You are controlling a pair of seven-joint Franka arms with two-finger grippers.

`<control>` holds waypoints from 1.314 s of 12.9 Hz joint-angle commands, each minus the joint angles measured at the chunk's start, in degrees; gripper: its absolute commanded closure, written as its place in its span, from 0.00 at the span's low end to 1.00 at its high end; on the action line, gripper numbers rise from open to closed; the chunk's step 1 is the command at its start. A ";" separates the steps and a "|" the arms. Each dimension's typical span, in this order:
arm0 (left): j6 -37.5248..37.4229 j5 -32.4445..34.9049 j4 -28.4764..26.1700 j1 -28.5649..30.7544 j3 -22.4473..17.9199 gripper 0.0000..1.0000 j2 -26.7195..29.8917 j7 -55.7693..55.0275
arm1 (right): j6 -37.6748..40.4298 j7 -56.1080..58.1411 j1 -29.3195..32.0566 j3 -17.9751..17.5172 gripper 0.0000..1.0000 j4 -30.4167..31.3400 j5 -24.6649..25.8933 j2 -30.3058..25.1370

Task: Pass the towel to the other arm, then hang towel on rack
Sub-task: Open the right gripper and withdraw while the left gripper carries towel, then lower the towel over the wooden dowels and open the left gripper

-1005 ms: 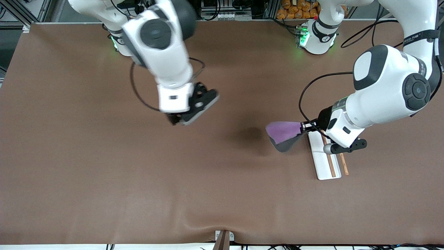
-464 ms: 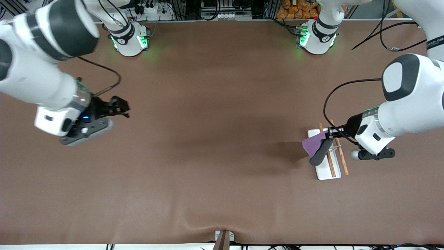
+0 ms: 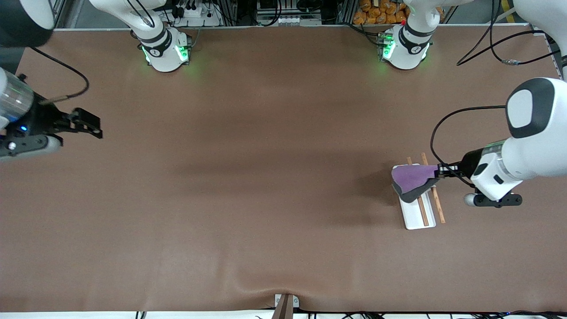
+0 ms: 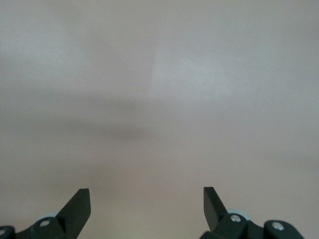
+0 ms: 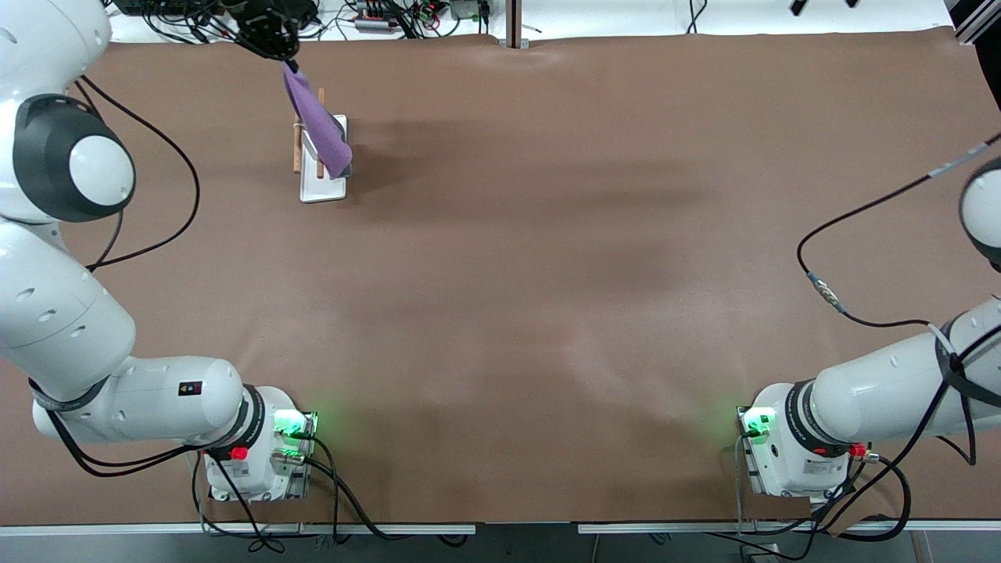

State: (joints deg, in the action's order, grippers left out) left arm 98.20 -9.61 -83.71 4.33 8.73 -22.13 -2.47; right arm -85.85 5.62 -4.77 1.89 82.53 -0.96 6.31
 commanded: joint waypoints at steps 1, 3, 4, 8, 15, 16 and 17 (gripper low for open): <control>-0.65 1.08 -0.92 3.66 0.58 1.00 0.07 5.26 | -1.60 -1.05 2.56 0.49 0.00 7.82 -0.63 -6.04; -0.65 1.08 -1.01 5.59 0.58 1.00 -0.10 8.69 | -1.08 -2.18 3.27 1.01 0.00 7.30 -0.63 -6.49; -0.65 1.08 -0.93 6.65 0.58 1.00 -0.28 10.27 | -0.29 -2.45 3.28 1.54 0.00 7.21 -0.63 -6.49; -0.56 1.08 -1.01 10.78 0.67 1.00 -1.77 16.34 | 2.26 -1.49 3.36 3.65 0.00 4.84 -0.45 -6.40; -0.38 1.00 -0.93 13.07 0.67 0.79 -5.19 16.53 | 3.14 -1.49 6.26 3.47 0.00 4.14 -0.62 -6.22; -0.21 0.91 -0.84 13.25 0.67 0.66 -5.90 16.70 | 3.23 -1.49 6.26 3.30 0.00 3.87 -1.06 -6.05; -0.21 0.91 -0.84 13.51 0.67 0.60 -5.99 16.70 | 3.84 -1.92 6.00 3.21 0.00 3.78 -1.07 -5.96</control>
State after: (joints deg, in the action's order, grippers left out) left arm 98.15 -9.60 -85.17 16.71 8.77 -27.32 13.60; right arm -83.46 4.34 0.64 5.87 86.91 -1.02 0.68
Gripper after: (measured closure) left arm 0.683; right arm 0.000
